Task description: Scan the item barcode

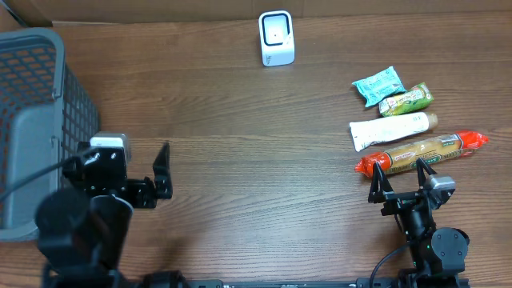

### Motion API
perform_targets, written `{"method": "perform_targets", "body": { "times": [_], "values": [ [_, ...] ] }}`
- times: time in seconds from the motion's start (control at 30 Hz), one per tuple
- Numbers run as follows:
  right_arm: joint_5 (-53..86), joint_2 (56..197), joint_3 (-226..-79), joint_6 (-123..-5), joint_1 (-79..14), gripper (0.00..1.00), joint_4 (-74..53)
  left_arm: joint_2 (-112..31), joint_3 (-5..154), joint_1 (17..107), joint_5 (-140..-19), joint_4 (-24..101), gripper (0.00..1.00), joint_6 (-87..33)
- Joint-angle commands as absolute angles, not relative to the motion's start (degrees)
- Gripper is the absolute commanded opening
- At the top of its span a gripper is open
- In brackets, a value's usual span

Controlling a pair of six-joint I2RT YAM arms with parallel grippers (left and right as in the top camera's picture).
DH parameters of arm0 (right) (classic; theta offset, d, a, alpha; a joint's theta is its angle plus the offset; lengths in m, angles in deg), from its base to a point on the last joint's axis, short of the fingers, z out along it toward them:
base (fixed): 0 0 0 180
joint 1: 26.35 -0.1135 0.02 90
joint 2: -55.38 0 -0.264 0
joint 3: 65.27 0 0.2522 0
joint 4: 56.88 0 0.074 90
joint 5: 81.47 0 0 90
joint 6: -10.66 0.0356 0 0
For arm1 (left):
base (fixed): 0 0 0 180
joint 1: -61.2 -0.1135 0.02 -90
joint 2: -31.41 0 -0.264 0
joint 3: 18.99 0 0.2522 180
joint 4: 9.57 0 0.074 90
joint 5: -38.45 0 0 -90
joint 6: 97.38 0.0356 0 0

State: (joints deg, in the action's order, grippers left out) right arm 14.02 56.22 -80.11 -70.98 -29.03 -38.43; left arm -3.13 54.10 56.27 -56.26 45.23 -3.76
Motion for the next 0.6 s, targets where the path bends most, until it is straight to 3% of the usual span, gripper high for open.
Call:
{"method": "perform_targets", "body": {
  "times": [0.0,0.23,0.57],
  "values": [
    [13.3,55.5,-79.5,-70.8,-29.3,1.00,-38.7,3.8,40.6,56.0,-56.3,33.6,1.00,-2.6],
    [13.3,55.5,-79.5,-70.8,-29.3,1.00,-38.7,19.0,13.8,56.0,-57.2,9.2,1.00,-2.7],
    [13.3,55.5,-79.5,-70.8,-29.3,1.00,-38.7,31.3,0.1,56.0,-55.6,8.7,1.00,-0.4]
  ]
}}
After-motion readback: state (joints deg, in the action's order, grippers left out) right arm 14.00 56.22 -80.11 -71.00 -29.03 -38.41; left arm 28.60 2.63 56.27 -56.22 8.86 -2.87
